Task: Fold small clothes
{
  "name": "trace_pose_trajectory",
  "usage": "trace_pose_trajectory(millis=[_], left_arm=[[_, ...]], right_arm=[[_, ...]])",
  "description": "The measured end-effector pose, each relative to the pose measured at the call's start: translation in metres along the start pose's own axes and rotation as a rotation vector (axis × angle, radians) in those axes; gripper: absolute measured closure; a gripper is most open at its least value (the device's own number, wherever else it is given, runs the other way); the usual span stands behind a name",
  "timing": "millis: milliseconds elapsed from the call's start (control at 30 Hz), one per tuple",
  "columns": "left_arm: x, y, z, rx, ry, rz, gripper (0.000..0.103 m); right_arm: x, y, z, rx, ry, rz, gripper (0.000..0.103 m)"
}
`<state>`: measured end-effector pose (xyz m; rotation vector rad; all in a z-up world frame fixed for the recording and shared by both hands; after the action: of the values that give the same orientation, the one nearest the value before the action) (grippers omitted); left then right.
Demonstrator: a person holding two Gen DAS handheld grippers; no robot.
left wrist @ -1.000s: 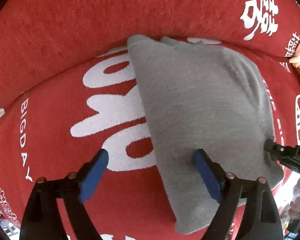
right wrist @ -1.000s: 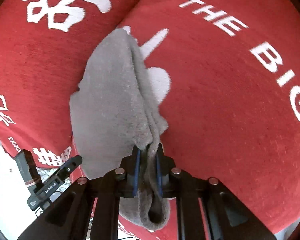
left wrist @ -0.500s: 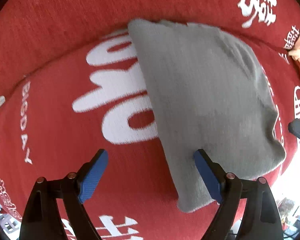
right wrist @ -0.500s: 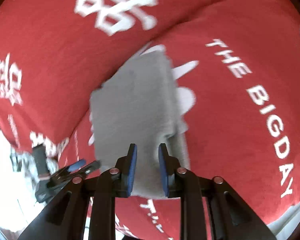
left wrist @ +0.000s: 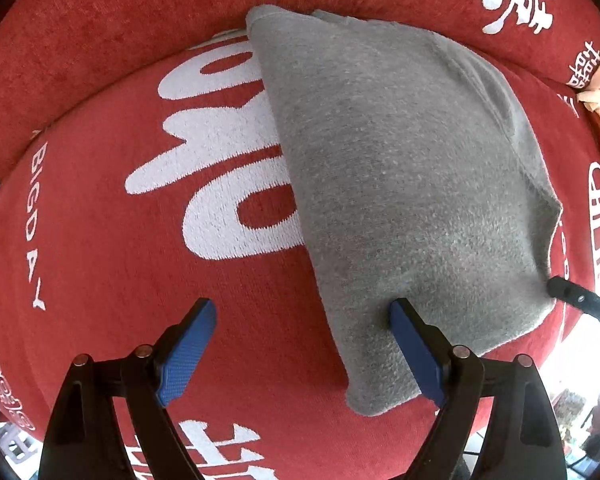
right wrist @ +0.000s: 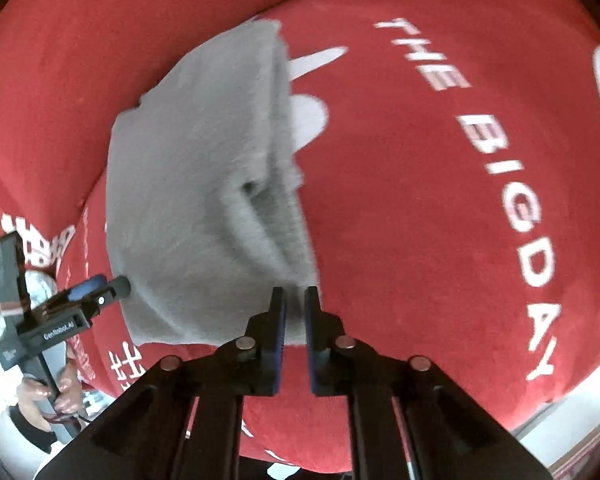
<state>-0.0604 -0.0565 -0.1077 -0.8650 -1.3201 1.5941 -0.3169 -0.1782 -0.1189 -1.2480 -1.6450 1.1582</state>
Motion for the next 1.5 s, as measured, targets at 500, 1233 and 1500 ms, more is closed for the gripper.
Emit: trace_pose_trajectory(millis=[500,1233,1500], left_arm=[[-0.027,-0.003,0.013,-0.013,0.005,-0.034,0.014],[-0.068,-0.015,-0.007,-0.107,-0.065,0.013,0.0],[-0.076,-0.005,-0.019,-0.055,-0.132,0.005,0.0]], right_arm=[[-0.039,-0.021,-0.005,-0.09,0.055,0.031,0.079],[-0.072,-0.018,-0.014,-0.13,0.029,0.022,0.046],[-0.087,-0.014,-0.01,-0.182,0.047,0.013,0.041]])
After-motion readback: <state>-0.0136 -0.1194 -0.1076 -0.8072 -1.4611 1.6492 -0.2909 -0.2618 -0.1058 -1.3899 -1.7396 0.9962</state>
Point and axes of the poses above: each gripper's, at about its wrist camera, not at the fingertips, and y roughly the way its jaws point, z to its right, x to its underside, the point moved 10 cm from there along y, roughly the way its jaws point, and after that the axes turned 6 degrees about x, right-handed, at the moved point
